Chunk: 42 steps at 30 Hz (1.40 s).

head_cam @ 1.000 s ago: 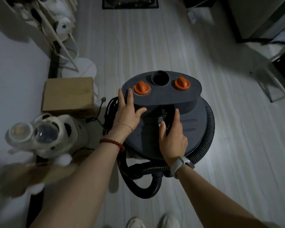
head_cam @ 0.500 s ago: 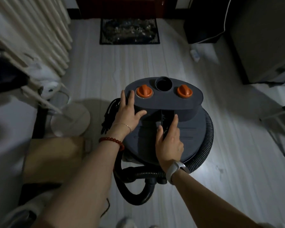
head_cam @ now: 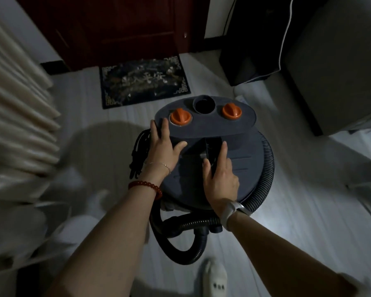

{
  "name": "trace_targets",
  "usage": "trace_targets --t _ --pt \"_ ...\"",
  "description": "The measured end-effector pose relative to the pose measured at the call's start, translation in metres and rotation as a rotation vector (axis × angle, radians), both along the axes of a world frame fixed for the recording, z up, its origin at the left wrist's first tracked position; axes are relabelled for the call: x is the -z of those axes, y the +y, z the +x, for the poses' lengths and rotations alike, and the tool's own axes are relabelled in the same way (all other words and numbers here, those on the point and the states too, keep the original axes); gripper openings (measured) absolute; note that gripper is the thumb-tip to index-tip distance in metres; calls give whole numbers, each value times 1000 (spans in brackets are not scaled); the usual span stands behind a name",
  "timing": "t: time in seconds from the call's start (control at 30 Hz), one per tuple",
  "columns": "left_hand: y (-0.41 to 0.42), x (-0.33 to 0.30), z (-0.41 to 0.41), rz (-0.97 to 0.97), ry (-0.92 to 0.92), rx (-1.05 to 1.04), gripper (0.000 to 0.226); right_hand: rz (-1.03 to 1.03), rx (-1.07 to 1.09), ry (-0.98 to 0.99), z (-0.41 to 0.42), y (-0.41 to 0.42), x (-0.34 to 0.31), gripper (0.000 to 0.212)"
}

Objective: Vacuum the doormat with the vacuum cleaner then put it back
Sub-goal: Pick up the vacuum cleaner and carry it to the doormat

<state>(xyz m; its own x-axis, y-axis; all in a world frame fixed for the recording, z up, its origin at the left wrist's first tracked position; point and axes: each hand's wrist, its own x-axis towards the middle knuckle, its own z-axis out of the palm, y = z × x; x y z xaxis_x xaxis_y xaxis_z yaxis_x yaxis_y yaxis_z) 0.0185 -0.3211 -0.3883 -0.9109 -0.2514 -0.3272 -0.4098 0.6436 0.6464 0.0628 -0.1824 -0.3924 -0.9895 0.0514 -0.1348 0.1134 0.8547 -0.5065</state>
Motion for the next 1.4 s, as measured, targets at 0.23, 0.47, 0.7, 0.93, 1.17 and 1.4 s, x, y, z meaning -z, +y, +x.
trace_targets --t 0.23,0.47,0.7,0.93,1.17,1.4 --pt "-30 -2 -142 -6 4 -27 78 1 -36 -4 -145 -29 3 65" --pt "-49 -4 -242 -37 12 -44 76 9 -39 -4 -251 -49 4 65" --pt "-63 4 -294 -158 58 -19 76 1 -29 -15 -307 -61 -2 65" --pt "-76 4 -320 -114 40 33 77 17 14 -11 -332 -69 -1 65" --pt "-94 3 -270 56 227 -131 64 22 14 129 -317 -68 6 61" --pt "-124 42 -216 141 71 -368 51 52 -352 384 -263 -101 6 54"
